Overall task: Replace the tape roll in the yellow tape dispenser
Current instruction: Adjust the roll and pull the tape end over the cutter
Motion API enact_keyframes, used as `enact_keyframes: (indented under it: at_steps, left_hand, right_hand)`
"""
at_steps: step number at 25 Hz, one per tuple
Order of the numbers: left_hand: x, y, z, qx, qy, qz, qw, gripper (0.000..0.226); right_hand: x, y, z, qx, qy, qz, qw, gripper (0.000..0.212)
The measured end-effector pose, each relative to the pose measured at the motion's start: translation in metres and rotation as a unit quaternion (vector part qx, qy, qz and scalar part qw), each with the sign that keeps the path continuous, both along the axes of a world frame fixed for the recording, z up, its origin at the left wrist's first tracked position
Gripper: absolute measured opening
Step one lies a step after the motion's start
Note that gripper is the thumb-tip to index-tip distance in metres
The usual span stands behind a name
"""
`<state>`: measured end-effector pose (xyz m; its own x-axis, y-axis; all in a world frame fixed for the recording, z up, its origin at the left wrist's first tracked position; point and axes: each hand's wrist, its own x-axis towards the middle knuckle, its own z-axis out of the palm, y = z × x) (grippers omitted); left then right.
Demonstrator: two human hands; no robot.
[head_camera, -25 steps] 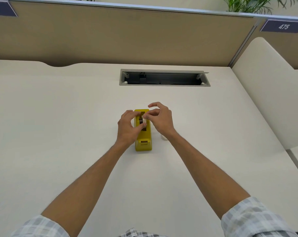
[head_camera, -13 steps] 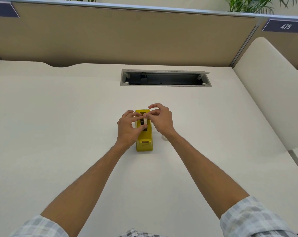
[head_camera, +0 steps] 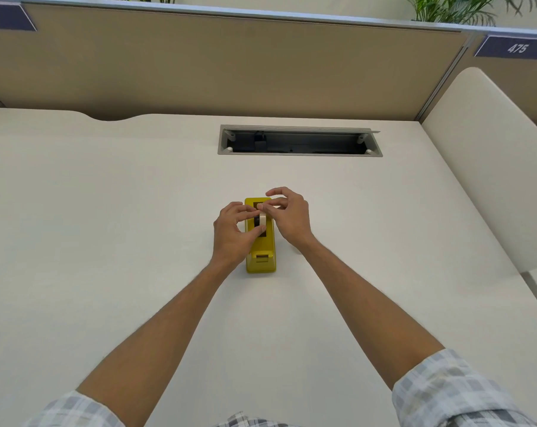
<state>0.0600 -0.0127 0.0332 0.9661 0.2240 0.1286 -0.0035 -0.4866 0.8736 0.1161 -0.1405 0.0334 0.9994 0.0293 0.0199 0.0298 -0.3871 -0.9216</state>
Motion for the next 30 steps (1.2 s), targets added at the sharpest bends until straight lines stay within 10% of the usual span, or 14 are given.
enact_keyframes:
  at_steps: [30]
  left_hand:
    - [0.003,0.009,-0.003,0.022,0.020,-0.044,0.999,0.036]
  right_hand:
    - [-0.008,-0.021,0.001,-0.199,-0.036,0.179,0.963,0.055]
